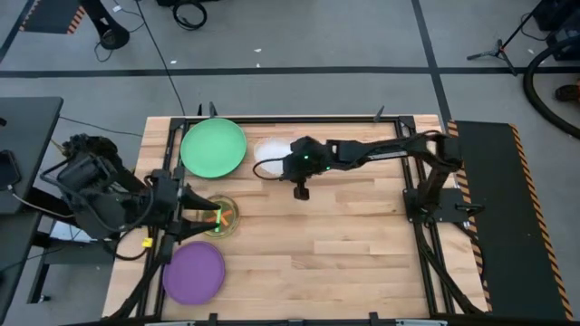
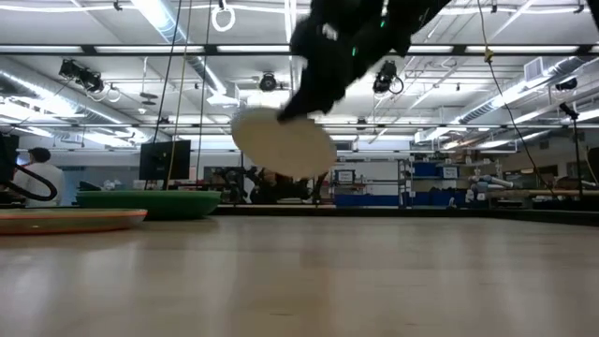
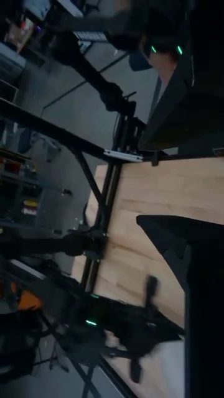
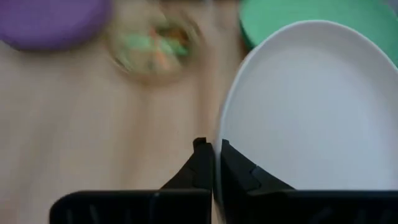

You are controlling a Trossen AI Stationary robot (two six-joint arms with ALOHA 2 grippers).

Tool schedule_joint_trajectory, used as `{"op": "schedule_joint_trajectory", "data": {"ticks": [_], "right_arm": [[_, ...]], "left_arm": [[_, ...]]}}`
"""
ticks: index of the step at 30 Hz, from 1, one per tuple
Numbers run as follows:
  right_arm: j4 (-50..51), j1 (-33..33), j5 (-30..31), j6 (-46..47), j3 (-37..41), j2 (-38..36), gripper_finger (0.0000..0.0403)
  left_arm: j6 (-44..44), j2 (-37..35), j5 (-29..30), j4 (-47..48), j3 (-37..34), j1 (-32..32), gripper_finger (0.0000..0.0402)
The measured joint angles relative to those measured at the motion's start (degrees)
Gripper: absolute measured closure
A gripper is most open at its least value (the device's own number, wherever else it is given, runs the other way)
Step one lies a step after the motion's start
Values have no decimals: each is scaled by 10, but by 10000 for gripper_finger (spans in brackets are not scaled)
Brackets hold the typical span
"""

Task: Stack plastic plates
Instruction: Stack the white plate on top of the purple plate

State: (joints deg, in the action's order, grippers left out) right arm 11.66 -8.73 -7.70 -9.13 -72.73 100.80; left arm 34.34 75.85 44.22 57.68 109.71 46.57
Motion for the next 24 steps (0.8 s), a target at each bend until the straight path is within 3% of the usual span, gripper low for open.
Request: {"op": "schedule_joint_trajectory", "data": {"ticks": [8, 13, 17, 24], "right_arm": [[-12, 44, -186, 174, 0, -94, 391], [-78, 92, -279, 269, 0, -118, 391], [-153, 135, -312, 348, -1, -119, 391], [-195, 202, -293, 431, -1, -119, 391]], "left_arm": [[10, 11, 13, 37, 0, -10, 216], [11, 18, 41, 65, -32, -29, 216], [14, 18, -17, 45, -87, -57, 216], [-51, 21, -69, -127, -218, -100, 216]]}}
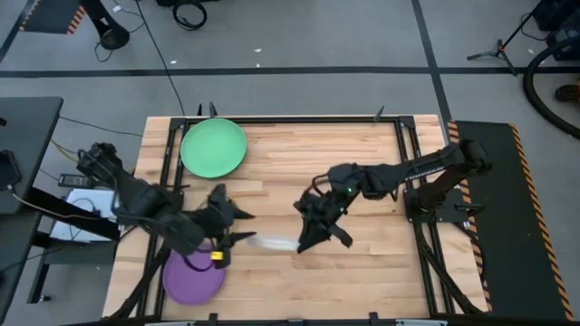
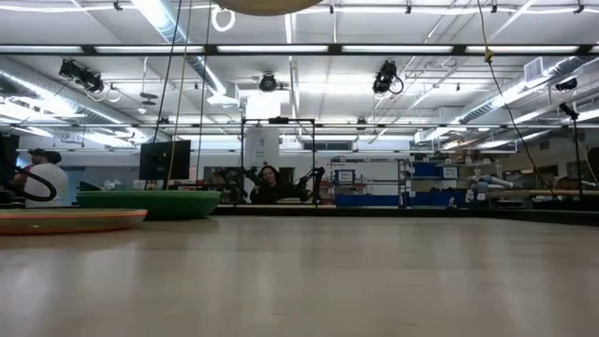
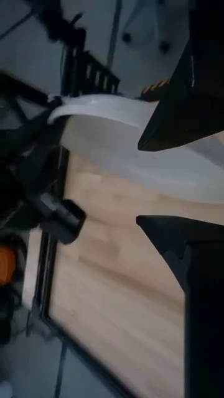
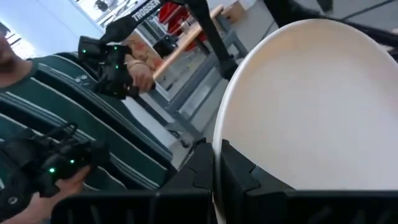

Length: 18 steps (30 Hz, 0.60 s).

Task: Stack plastic plates
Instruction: Stack the white plate on top of the purple plate

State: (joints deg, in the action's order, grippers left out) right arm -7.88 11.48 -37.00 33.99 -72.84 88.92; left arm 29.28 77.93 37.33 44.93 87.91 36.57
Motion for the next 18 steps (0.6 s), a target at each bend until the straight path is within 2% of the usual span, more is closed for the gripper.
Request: {"op": "schedule_joint_trajectory", "data": {"ticks": [6, 10, 15, 18], "right_arm": [[17, 33, 59, 12, 0, 0, 389], [25, 40, 58, 18, 0, 0, 390], [57, 39, 46, 20, 0, 0, 390], [72, 39, 46, 19, 0, 0, 390]], "left_arm": [[-18, -1, -120, -83, -56, -35, 216], [-13, -1, -180, -94, -58, -37, 216], [16, -24, -230, -101, -58, -29, 207], [26, -39, -228, -100, -58, -21, 184]]}}
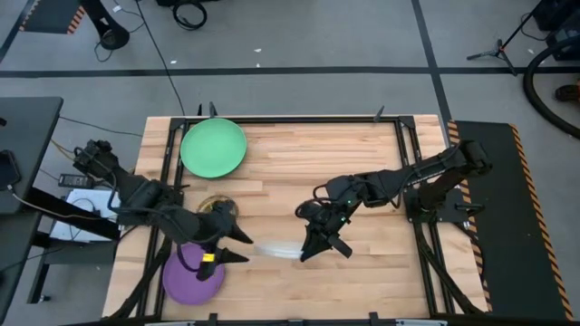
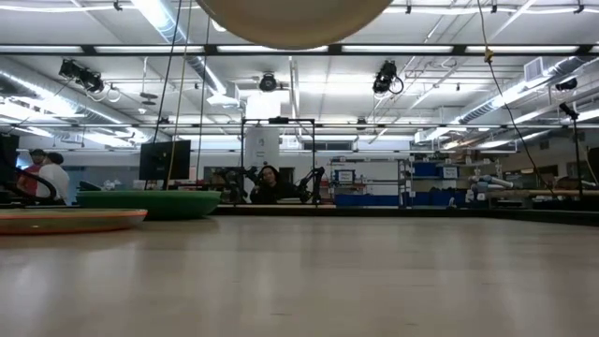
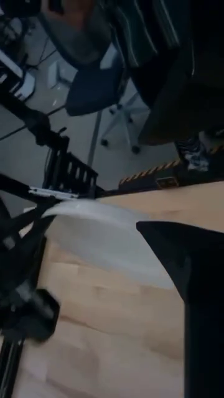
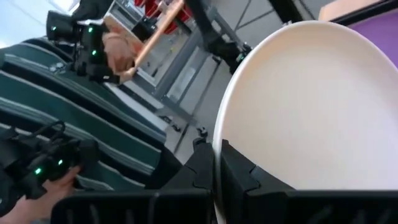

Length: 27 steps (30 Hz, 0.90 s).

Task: Stack plastic plates
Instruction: Stack the white plate on top of the purple plate

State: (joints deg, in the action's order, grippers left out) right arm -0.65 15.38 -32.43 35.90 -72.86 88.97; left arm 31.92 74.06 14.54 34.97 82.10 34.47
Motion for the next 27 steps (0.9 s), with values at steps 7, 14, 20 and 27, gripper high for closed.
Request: {"op": "schedule_joint_trajectory", "data": {"ticks": [7, 14, 20, 27], "right_arm": [[-2, -6, -1, -10, 0, 0, 390], [-10, -5, -1, -10, 0, 0, 390], [-34, -5, 13, -10, 0, 0, 390], [-43, -3, 8, -9, 0, 0, 389]], "left_arm": [[-97, 26, 58, 8, 0, 11, 105], [-210, 64, 67, -25, 0, 10, 86], [-229, 92, 97, -20, 0, 5, 86], [-214, 110, 104, -21, 0, -13, 120]]}}
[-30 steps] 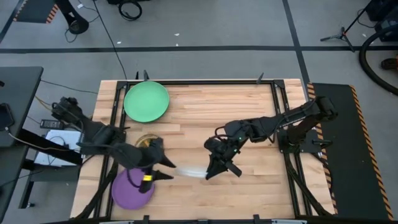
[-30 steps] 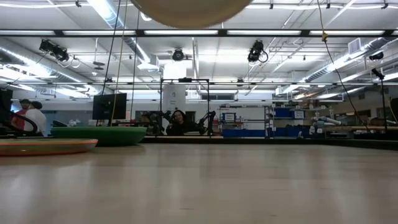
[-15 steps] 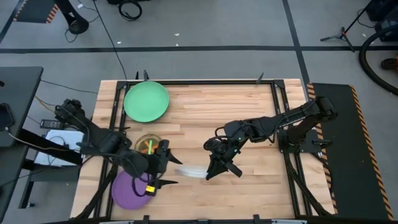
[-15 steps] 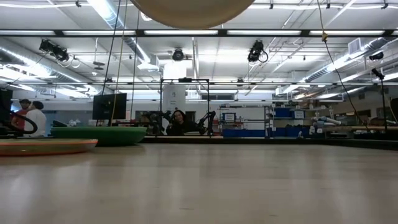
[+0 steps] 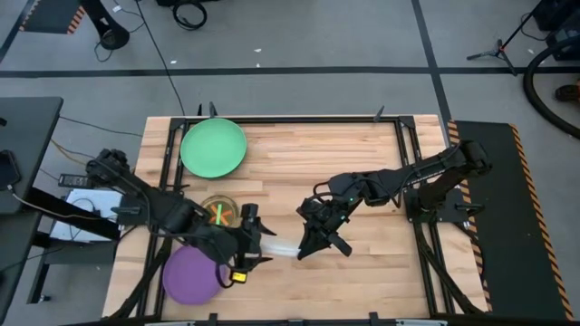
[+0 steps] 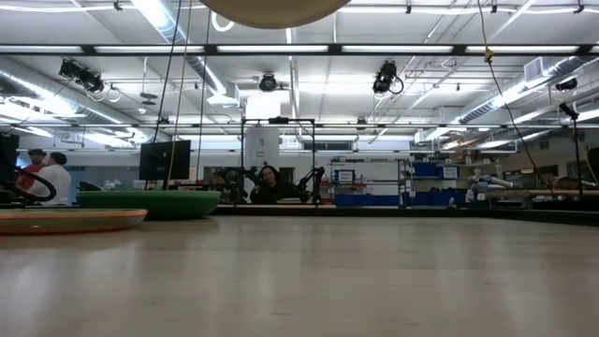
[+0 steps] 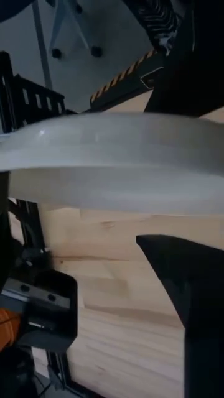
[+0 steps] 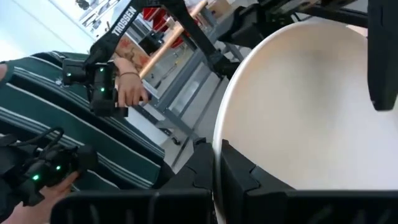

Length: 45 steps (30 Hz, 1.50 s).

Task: Stack plastic plates
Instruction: Stack the white plate on top of the purple plate

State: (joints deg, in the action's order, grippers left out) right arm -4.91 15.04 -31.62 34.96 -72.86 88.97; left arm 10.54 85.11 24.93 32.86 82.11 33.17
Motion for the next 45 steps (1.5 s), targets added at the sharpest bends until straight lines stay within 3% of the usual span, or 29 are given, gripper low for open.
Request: {"op": "schedule_joint_trajectory", "data": {"ticks": [4, 10, 16, 25, 32, 36, 41, 45], "right_arm": [[4, 2, -6, 0, 0, 0, 389], [2, 6, 13, -2, 0, 0, 379], [2, 5, 27, 14, 0, -1, 336], [-11, -12, 40, 17, 0, -43, 222], [-5, -17, 56, -34, 0, -102, 181], [1, -23, 76, -41, -1, -125, 184], [29, -29, 95, -51, 0, -122, 185], [39, -36, 126, -63, 0, -119, 185]], "left_arm": [[-7, 1, 3, -1, 0, -1, 191], [12, 1, -18, -1, 0, -6, 353], [26, 1, -11, 1, 0, -2, 355], [125, -18, 17, 58, 12, 49, 355], [286, -7, 5, 277, 165, 107, 355], [429, 17, -72, 402, 234, 144, 355], [582, 57, -202, 493, 242, 195, 354], [623, 105, -217, 546, 242, 217, 354]]}}
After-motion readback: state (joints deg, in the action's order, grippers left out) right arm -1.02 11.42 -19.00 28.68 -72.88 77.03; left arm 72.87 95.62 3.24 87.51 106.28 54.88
